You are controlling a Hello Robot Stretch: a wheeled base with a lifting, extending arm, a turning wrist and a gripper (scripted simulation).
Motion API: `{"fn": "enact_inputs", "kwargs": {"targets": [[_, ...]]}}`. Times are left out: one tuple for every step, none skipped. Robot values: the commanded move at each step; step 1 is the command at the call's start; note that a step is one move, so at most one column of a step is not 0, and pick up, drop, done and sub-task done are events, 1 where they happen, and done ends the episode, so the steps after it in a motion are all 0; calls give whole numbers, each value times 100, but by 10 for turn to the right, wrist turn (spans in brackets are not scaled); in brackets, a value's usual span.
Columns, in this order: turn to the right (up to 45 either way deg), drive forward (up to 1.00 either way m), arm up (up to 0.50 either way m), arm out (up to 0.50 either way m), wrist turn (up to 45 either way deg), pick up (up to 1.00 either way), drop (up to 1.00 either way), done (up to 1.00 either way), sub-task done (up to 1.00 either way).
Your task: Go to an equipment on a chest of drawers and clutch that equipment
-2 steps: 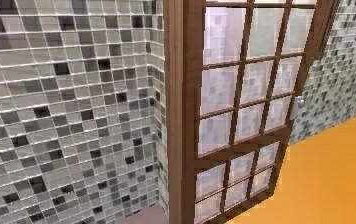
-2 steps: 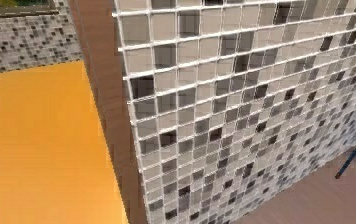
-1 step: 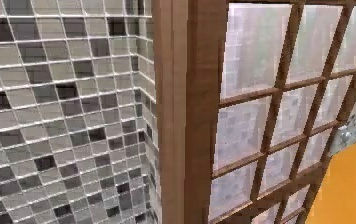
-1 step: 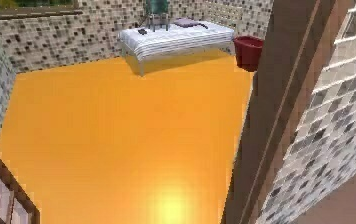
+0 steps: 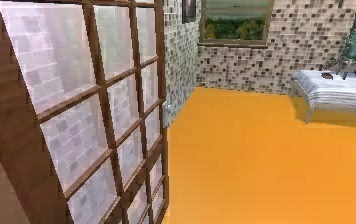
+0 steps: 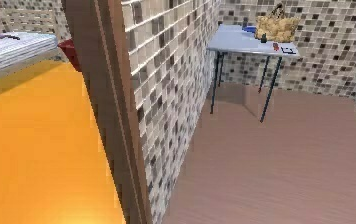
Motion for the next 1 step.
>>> {"fn": "enact_inputs", "kwargs": {"targets": [[150,0,0,0,0,0,0,0,0]]}}
